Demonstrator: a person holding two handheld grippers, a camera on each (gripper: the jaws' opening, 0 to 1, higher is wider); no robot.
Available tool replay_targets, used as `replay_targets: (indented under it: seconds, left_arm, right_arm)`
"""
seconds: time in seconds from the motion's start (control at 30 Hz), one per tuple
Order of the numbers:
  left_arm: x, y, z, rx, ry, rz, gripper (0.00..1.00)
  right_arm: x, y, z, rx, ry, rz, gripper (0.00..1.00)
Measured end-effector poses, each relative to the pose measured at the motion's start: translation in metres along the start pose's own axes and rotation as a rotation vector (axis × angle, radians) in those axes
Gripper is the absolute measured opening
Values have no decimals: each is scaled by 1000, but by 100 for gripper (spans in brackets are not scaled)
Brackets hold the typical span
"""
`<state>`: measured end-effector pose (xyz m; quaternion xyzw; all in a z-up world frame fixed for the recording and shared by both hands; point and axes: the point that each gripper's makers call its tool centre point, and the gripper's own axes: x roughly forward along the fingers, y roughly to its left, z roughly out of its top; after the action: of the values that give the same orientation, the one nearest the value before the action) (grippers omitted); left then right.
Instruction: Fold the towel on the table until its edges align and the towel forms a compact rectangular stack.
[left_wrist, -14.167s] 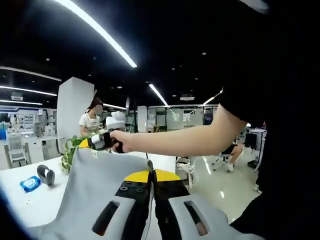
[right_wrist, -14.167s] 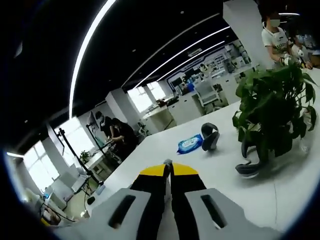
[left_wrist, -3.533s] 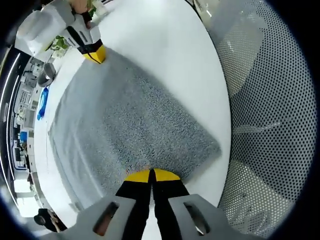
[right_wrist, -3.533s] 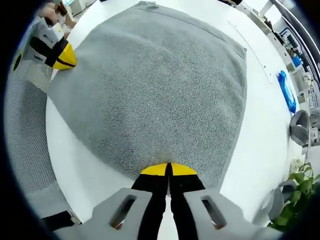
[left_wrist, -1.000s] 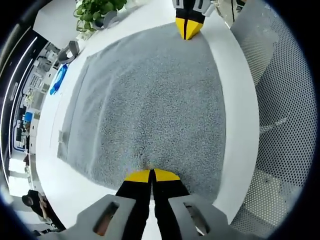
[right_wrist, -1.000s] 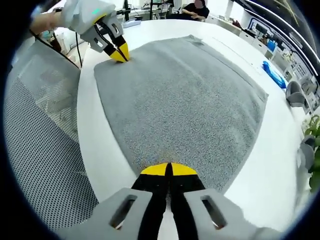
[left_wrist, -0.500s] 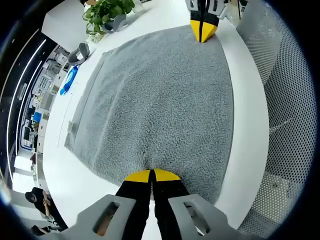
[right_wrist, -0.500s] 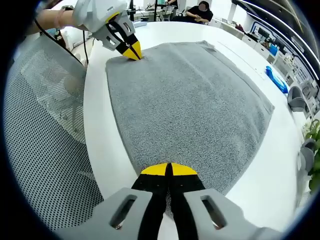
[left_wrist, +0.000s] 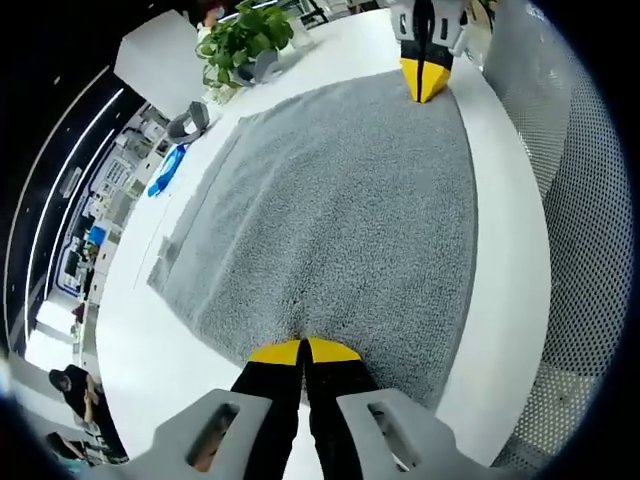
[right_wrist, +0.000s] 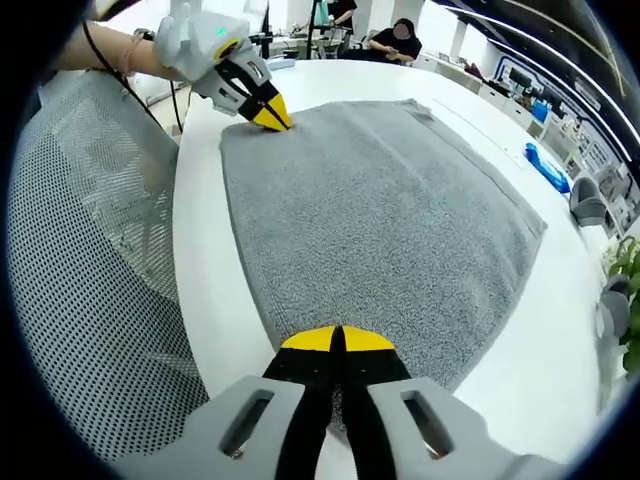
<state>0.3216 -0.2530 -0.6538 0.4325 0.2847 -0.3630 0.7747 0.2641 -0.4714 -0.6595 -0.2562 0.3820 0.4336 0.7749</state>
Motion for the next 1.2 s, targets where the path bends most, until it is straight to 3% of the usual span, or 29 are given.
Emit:
replay_targets:
  seconds: [0.07,0.13,0.17,0.23,0.3,0.37,0.4,0.47,0.53,0.63,0.77,0.9,1.2]
  left_arm:
    - [-2,-2,-2,26,-6,-10,1]
    - [-3,-4,0,88,-27,-16,1]
    - [-3,-4,-2,68,-21,-15,1]
    - [-6,-5,1,28,-30,-52,1]
    - [-14,-9,15,-44,-104,-102,3]
    - [-28,0,21,6,-129,-84,4]
    - [-34,1,21,14,-130,-81,5]
    - [-47,-1,22,24,-156,-93,5]
    - [-56,-12,10,36,-139,-145,6]
    - [-63,-26,-11,85,-79,-179,6]
    - [-67,-42,-30,34,-55,-209,9]
    - [-69,-56,-34,25,-56,-258,10]
    - [-60,-58,-30,76,-48,-260,12]
  right_arm:
    - [0,0,0,51,-6,12,0]
    - [1,-1,1,41,-14,18,0]
    - [1,0,2,36,-15,21,0]
    - [2,2,4,-26,-31,33,0]
    - [1,4,9,-118,-76,55,0]
    - [-6,0,12,-143,-99,36,0]
    - [-10,-2,12,-141,-100,32,0]
    - [-21,-9,22,-108,-165,19,0]
    - [-30,-14,19,-33,-190,25,0]
    - [-36,-21,3,-30,-165,4,0]
    - [-45,-22,-23,-40,-119,-11,2]
    - [-53,-17,-39,-74,-82,-12,4]
    - [-46,-6,-53,-167,-10,-6,9]
